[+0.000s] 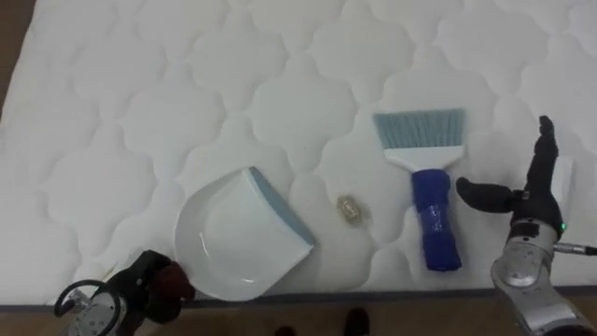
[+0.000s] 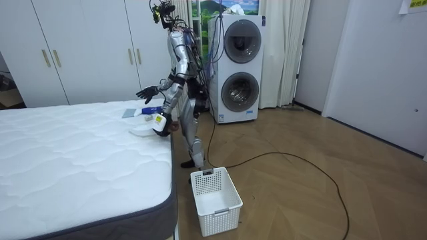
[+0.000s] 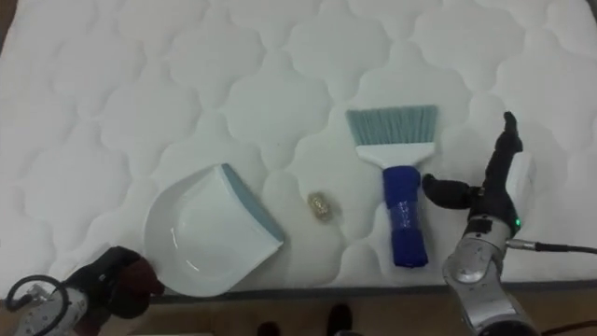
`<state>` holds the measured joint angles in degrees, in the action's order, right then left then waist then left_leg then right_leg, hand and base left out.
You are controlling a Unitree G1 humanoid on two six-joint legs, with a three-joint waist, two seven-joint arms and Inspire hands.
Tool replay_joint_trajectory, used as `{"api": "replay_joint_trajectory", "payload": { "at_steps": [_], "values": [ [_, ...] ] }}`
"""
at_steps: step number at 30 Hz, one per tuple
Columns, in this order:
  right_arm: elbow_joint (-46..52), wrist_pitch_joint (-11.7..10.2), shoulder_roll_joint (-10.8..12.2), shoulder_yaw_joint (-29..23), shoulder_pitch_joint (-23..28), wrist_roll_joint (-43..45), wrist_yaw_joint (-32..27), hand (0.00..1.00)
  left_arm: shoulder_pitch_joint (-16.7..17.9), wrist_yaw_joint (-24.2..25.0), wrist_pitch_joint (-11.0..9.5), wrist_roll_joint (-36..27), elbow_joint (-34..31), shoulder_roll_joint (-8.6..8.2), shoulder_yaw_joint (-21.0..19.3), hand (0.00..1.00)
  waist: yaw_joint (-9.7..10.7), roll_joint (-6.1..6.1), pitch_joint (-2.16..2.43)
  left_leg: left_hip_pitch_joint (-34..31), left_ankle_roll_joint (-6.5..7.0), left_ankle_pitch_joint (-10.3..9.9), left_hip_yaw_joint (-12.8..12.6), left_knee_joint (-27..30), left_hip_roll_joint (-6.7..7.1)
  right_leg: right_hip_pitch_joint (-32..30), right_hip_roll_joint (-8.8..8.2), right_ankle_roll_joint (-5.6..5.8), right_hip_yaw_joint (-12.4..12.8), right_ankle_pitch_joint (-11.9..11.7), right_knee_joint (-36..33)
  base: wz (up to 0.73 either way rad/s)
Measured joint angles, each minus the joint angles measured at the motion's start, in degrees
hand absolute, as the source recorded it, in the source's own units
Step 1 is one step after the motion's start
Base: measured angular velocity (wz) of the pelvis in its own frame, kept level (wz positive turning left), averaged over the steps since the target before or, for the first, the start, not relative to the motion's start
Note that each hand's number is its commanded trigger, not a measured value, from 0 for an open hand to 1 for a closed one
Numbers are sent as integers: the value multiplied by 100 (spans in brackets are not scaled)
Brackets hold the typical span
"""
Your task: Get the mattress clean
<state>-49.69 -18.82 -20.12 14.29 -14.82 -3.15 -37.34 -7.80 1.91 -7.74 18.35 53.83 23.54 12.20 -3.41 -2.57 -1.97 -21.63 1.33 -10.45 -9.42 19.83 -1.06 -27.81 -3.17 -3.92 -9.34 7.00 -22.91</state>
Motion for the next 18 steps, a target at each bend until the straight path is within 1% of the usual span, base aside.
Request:
{"api": "replay_joint_trajectory", "payload": {
  "at_steps": [3, 5, 9, 12, 15, 16, 18],
  "values": [
    [-23, 8, 90, 35, -5, 10, 155, 0, -2, -6, 15, 7, 0, 0, 3, 100, -33, -1, -1, -49, 0, 0, -1, 1, -1, -56, -6, -7, -15, 22, 4, 2],
    [-160, 17, 166, 34, -92, 30, 230, 0, -7, -4, 32, 120, 0, -1, 4, 100, -46, 0, -1, -95, -1, 0, -2, 0, -1, -107, -6, -8, -17, 23, -1, 0],
    [-194, 46, 185, 37, -108, 27, 393, 0, -89, -5, 34, 276, -1, -6, 3, 100, -127, 0, -1, -115, 0, 0, -5, 0, -1, -130, -4, -8, -17, 22, -5, 0],
    [-194, 115, 186, 37, -112, 53, 467, 0, -139, -11, 34, 463, -39, -12, 3, 100, -169, -9, -7, -120, 0, 0, -5, 0, -2, -129, -3, -8, -22, 22, 0, 0],
    [-192, 131, 186, 51, -156, 58, 504, 0, -153, -29, 36, 496, -83, -12, 13, 100, -169, -52, -33, -137, 0, 0, -5, -2, -2, -129, -4, -7, -37, 22, 17, 1],
    [-192, 133, 187, 95, -176, 36, 506, 0, -154, -63, 52, 497, -100, -13, 51, 100, -161, -75, -46, -143, 0, 0, -5, -5, -2, -131, -7, -6, -47, 22, 27, 0],
    [-192, 133, 190, 192, -185, -1, 517, 0, -179, -130, 82, 502, -108, -14, 128, 100, -153, -97, -59, -144, 0, 0, -5, -6, -3, -133, -7, -4, -49, 24, 30, 0]
  ]
}}
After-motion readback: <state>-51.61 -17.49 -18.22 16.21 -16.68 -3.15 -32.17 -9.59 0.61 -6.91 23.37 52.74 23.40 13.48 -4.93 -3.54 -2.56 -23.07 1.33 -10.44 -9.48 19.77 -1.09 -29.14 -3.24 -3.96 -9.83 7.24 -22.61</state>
